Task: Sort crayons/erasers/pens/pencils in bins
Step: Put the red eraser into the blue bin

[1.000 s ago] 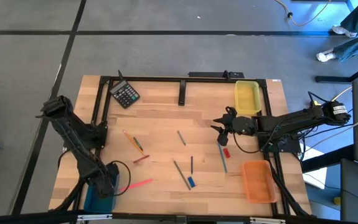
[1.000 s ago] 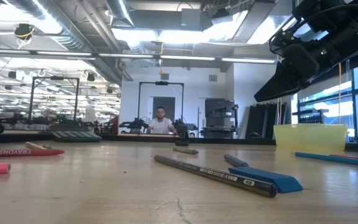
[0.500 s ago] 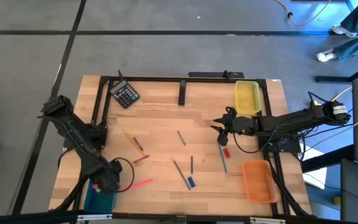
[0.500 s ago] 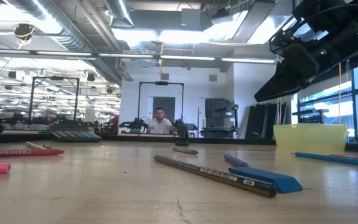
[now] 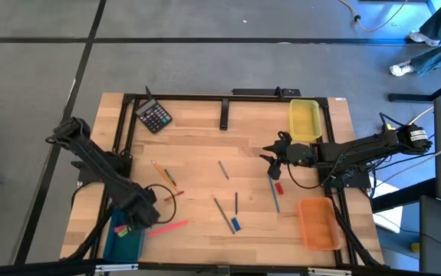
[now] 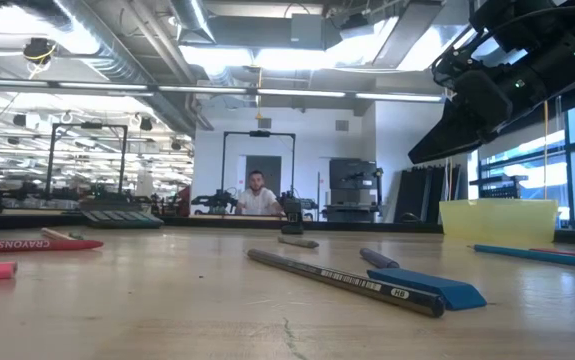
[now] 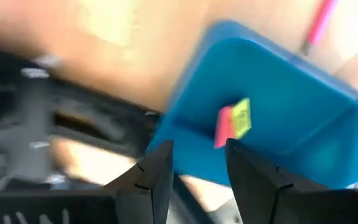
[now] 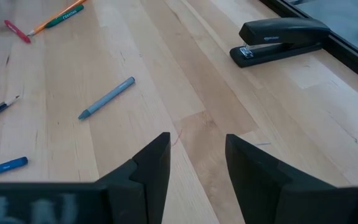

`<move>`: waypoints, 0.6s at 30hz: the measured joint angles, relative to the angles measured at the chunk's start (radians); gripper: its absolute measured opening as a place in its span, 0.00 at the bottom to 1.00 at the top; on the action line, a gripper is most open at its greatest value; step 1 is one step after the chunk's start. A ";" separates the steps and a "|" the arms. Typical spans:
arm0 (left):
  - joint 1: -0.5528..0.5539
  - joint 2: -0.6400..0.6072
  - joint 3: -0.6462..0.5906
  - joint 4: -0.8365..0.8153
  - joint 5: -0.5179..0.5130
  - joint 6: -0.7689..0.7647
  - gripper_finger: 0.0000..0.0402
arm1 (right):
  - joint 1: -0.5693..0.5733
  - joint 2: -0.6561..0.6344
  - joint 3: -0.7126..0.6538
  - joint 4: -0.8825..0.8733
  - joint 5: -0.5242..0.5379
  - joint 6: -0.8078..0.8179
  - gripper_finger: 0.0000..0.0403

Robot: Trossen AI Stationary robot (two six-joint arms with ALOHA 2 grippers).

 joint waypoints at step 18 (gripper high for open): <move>0.349 0.086 0.051 0.754 -0.481 0.985 0.34 | 0.000 0.000 0.001 0.034 0.000 -0.050 0.39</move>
